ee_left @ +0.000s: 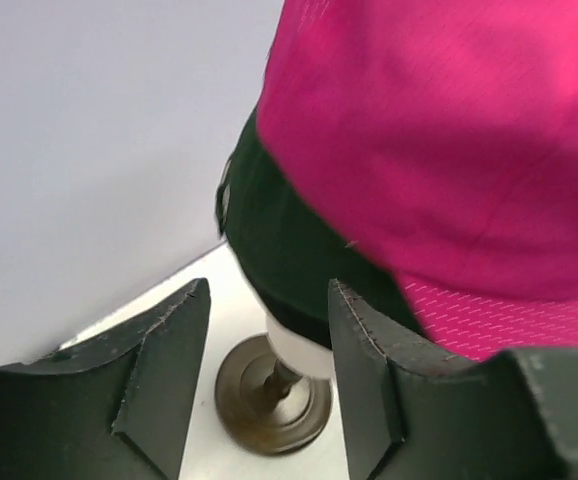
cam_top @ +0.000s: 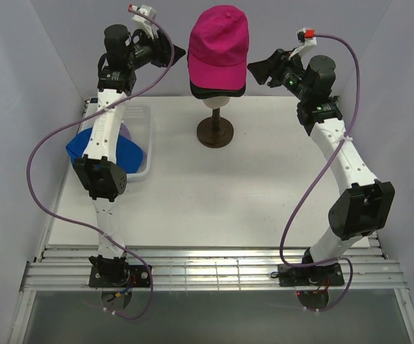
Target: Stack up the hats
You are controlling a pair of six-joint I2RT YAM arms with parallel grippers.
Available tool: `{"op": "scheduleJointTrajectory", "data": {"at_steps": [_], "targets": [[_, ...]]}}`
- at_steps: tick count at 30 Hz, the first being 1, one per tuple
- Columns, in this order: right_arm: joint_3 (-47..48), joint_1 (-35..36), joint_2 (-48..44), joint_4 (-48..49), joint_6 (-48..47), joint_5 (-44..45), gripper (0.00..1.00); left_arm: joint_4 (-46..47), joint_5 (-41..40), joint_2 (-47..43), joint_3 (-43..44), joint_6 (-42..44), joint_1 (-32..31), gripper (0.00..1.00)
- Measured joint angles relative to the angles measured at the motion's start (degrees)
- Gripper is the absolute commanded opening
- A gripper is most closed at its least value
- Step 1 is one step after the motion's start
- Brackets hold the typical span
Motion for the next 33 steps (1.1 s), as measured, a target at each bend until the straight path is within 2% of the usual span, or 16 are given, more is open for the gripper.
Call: {"op": "scheduleJointTrajectory", "data": {"at_steps": [4,10,17,22,25,29,30,33], "targets": [[-0.2,0.2,0.0,1.1,-1.1,0.0,0.6,5.4,3.3,0.0,4.2,-4.9,1.5,0.6],[-2.4,0.3,-0.3,2.8,-2.3,0.4,0.59,16.5,8.7,0.0,9.0,-11.8,4.4,0.76],[-4.9,0.9,-0.3,3.8,-2.2,0.4,0.59,22.2,11.3,3.2,9.0,-13.6,1.9,0.77],[-4.9,2.3,-0.3,4.7,-2.3,0.4,0.59,21.7,11.6,6.6,8.6,-13.1,-0.4,0.71],[-4.9,3.0,-0.3,4.8,-2.3,0.4,0.59,21.3,11.6,7.3,8.0,-12.7,-0.6,0.63],[-4.9,3.1,-0.3,4.8,-2.3,0.4,0.59,21.3,11.4,7.3,7.2,-11.9,-0.8,0.3],[-4.9,3.1,-0.3,4.8,-2.3,0.4,0.59,21.3,11.1,7.3,7.1,-11.9,-0.8,0.16],[-4.9,3.1,-0.3,4.8,-2.2,0.5,0.59,20.8,10.3,7.3,6.7,-11.5,-0.9,0.02]]}}
